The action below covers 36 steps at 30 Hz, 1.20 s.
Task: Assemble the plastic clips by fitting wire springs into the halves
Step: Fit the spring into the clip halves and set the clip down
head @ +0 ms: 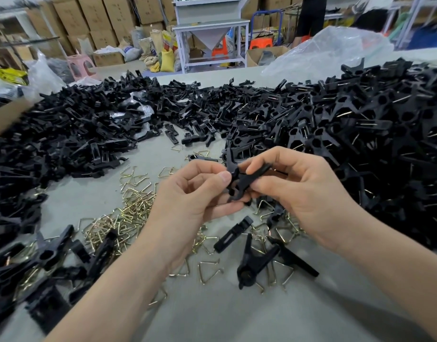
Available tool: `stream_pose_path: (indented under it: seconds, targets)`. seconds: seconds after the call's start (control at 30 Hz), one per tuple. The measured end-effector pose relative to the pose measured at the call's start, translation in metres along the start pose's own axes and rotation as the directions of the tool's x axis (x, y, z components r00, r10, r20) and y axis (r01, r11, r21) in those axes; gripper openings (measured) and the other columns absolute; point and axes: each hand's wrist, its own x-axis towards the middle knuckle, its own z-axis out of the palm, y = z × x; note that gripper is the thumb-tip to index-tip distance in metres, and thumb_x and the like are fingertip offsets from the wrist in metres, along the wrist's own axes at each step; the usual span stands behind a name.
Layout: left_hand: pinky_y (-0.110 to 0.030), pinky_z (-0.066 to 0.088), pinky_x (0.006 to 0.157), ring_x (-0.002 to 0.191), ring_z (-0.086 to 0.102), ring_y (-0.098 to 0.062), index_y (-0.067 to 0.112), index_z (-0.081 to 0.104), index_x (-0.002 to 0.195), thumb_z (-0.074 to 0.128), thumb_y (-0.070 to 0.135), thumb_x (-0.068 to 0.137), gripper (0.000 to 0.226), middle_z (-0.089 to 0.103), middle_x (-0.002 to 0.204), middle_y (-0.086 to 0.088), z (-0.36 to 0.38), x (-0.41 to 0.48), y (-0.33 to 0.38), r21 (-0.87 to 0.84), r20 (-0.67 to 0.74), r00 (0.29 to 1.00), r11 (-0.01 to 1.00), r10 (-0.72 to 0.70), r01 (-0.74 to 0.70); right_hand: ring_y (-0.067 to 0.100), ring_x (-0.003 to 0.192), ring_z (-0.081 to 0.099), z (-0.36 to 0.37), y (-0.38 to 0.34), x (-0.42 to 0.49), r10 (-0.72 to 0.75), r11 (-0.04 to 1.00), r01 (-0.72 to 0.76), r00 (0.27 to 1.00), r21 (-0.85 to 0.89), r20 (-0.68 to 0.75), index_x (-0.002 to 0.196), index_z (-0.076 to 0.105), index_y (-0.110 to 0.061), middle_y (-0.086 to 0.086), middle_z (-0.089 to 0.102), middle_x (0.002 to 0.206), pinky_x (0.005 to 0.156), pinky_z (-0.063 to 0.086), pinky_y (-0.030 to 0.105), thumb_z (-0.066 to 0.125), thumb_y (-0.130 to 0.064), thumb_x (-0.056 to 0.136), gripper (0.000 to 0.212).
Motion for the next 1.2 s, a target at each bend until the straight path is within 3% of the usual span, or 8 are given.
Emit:
stream_pose_path:
  seconds: [0.13,0.23,0.33,0.57,0.67,0.83,0.97,1.2]
  targets:
    - [-0.025,0.057,0.062,0.070,0.067,-0.017,0.015,0.068,0.073,0.068,0.016,0.074,0.001,0.057,0.083,-0.022,-0.001,0.001,0.000,0.040,-0.020,1.000,0.999,0.007,-0.006,0.018,0.083,0.071,0.000,0.001,0.000,0.041,0.999,-0.042,0.999,0.027,0.013,0.071,0.066,-0.011,0.004,0.074,0.091,0.070,0.054,0.023,0.055,0.019,0.080,0.033]
    - [-0.024,0.057,0.064,0.073,0.069,-0.016,0.014,0.069,0.074,0.065,0.006,0.083,0.013,0.059,0.076,-0.019,-0.003,0.002,-0.003,0.096,-0.021,0.999,0.995,0.028,-0.026,0.019,0.080,0.070,0.000,0.003,0.001,0.071,0.997,-0.070,0.997,0.033,-0.016,0.070,0.068,-0.013,0.009,0.073,0.088,0.069,0.054,0.023,0.055,0.018,0.081,0.035]
    - [-0.023,0.057,0.066,0.076,0.068,-0.018,0.017,0.072,0.072,0.067,0.008,0.081,0.014,0.061,0.071,-0.011,-0.001,0.002,-0.003,0.137,-0.011,0.999,0.990,0.041,-0.039,0.017,0.077,0.069,0.000,0.007,0.002,0.097,0.995,-0.096,0.994,0.031,-0.047,0.070,0.068,-0.014,0.009,0.072,0.083,0.070,0.055,0.024,0.054,0.017,0.082,0.036]
    - [-0.022,0.057,0.068,0.075,0.069,-0.019,0.016,0.072,0.075,0.071,0.016,0.076,0.001,0.067,0.076,-0.016,-0.003,0.001,-0.001,0.187,0.012,1.000,0.982,0.028,-0.030,0.011,0.066,0.066,0.002,0.009,0.000,0.081,0.996,-0.083,0.994,-0.023,-0.078,0.076,0.065,-0.009,-0.001,0.069,0.069,0.062,0.052,0.019,0.055,0.016,0.083,0.028]
    - [-0.023,0.057,0.069,0.075,0.070,-0.016,0.017,0.072,0.076,0.072,0.026,0.066,0.014,0.070,0.076,-0.011,-0.005,0.002,-0.001,0.213,0.023,0.999,0.976,0.037,-0.041,0.013,0.064,0.066,0.002,0.010,-0.001,0.048,0.995,-0.055,0.995,-0.080,-0.093,0.079,0.066,-0.008,-0.001,0.069,0.068,0.063,0.054,0.021,0.057,0.014,0.083,0.024]
    - [-0.020,0.055,0.066,0.068,0.067,-0.012,0.016,0.072,0.076,0.071,0.021,0.071,0.007,0.070,0.072,-0.005,-0.005,0.002,-0.002,0.209,0.053,0.998,0.977,0.020,-0.030,0.013,0.062,0.064,0.000,0.011,0.001,0.099,0.995,-0.099,0.992,0.007,-0.080,0.077,0.066,-0.009,0.001,0.067,0.066,0.059,0.052,0.021,0.055,0.013,0.083,0.025]
    - [-0.020,0.054,0.066,0.068,0.065,-0.011,0.019,0.073,0.073,0.071,0.024,0.067,0.008,0.069,0.070,-0.002,-0.006,0.001,-0.001,0.217,0.071,0.997,0.975,0.019,-0.034,0.013,0.062,0.064,0.000,0.010,0.000,0.063,0.996,-0.068,0.995,-0.064,-0.071,0.080,0.065,-0.006,0.001,0.068,0.067,0.061,0.053,0.021,0.056,0.013,0.083,0.022]
    - [-0.028,0.058,0.074,0.067,0.065,-0.017,0.012,0.069,0.087,0.070,0.016,0.080,0.008,0.071,0.077,-0.004,-0.005,0.000,-0.002,0.301,0.082,0.996,0.952,0.032,-0.055,0.014,0.060,0.063,0.000,0.005,-0.002,0.061,0.980,-0.064,0.998,-0.191,-0.024,0.083,0.062,-0.006,0.005,0.067,0.068,0.062,0.054,0.022,0.063,0.011,0.080,0.017]
